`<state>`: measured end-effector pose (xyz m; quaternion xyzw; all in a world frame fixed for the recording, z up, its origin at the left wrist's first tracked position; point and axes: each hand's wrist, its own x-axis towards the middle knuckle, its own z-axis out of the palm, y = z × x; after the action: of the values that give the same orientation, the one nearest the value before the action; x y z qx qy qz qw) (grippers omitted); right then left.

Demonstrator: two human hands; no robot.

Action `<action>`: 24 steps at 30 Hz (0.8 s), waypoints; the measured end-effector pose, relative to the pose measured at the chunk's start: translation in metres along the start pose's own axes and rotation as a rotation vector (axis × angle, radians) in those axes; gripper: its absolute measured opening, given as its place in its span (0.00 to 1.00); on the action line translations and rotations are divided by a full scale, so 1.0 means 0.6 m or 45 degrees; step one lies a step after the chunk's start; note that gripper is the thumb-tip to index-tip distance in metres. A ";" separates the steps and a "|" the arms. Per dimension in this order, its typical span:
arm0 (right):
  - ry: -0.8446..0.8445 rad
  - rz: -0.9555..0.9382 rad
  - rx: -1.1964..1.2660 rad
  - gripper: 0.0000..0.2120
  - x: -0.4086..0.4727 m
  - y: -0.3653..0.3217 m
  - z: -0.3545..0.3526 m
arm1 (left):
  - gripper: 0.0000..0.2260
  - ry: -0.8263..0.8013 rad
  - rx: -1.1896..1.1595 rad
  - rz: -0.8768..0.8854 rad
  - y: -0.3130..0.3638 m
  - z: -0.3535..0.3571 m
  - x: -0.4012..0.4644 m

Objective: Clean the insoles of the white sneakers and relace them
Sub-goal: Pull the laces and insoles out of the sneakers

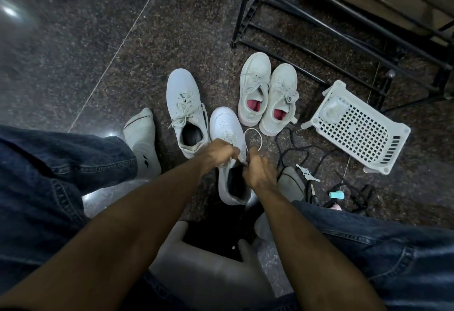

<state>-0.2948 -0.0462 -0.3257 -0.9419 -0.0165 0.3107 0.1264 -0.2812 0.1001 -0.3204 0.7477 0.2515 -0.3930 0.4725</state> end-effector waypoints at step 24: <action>-0.192 0.047 0.393 0.11 0.058 0.031 -0.013 | 0.12 0.710 1.306 0.609 -0.086 0.099 0.040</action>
<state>-0.2632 -0.0620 -0.3443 -0.8855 0.0392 0.3817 0.2621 -0.3270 0.0686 -0.3812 0.9891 -0.0293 -0.1374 0.0452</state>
